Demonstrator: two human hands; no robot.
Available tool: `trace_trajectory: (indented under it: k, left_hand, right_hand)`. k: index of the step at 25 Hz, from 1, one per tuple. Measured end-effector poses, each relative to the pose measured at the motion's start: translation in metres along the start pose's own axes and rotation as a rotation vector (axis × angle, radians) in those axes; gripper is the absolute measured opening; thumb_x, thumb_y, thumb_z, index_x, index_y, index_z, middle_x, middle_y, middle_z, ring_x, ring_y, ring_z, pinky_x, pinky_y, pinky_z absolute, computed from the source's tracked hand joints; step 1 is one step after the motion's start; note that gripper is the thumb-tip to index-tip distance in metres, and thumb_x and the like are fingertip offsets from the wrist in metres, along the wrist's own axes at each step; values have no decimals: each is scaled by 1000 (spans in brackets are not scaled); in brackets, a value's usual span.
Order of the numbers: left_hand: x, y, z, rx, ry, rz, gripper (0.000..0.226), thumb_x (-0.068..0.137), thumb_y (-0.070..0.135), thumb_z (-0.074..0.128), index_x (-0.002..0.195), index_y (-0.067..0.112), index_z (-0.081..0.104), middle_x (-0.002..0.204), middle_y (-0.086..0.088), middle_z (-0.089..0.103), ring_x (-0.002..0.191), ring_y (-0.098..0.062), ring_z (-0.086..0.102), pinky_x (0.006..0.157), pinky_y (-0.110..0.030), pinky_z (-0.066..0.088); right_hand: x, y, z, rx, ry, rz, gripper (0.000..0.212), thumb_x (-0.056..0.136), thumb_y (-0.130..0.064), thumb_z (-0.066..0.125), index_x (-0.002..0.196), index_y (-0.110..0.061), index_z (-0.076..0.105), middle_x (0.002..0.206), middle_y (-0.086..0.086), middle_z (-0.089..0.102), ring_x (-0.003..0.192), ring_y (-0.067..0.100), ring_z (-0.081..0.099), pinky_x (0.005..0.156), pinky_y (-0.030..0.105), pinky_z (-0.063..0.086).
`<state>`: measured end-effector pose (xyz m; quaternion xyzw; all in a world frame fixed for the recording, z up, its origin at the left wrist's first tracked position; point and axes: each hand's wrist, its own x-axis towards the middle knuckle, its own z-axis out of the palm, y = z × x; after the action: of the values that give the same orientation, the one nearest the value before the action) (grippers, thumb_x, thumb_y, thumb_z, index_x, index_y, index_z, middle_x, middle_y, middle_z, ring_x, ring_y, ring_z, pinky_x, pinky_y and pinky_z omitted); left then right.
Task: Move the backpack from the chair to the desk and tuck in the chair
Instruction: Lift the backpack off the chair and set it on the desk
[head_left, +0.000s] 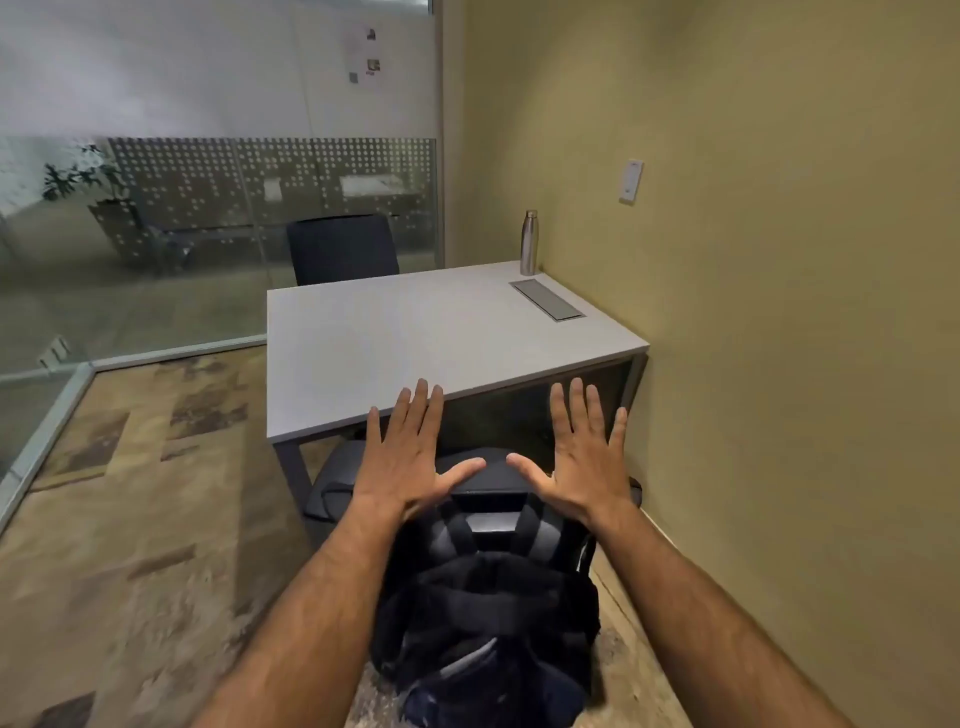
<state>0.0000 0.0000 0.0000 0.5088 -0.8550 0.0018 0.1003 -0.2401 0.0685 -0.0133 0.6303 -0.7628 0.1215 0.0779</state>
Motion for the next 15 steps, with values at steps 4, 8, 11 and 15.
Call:
trace_trajectory:
  k: [4,8,11,15]
  left_hand:
    - [-6,-7,12,-97,-55,-13,117,73,97,1,162,23,-16,171,0,-23,158,-19,-19,127,-56,-11]
    - [-3,-12,18,-286,-150,-4,110,77,93,14,165,27,10,175,1,6,160,-17,0,129,-54,-3]
    - [2,-18,15,-360,-247,-24,106,74,94,14,156,31,40,166,2,37,157,-19,24,128,-56,12]
    - [6,-37,14,-425,-369,-14,85,82,89,21,121,32,70,123,5,72,115,-17,63,105,-49,45]
  right_hand:
    - [6,-3,1,115,-42,-30,115,75,-97,6,162,-26,-18,171,5,-20,158,25,-15,123,61,-10]
    - [4,-27,-8,432,-409,-257,110,81,-85,50,165,-29,6,175,0,12,160,18,12,128,56,17]
    - [7,-46,-19,336,-662,-398,104,77,-59,76,162,-32,21,166,0,36,150,21,37,122,46,33]
    - [7,-61,-24,113,-738,-434,97,74,-34,76,158,-20,31,154,8,51,139,29,50,113,48,45]
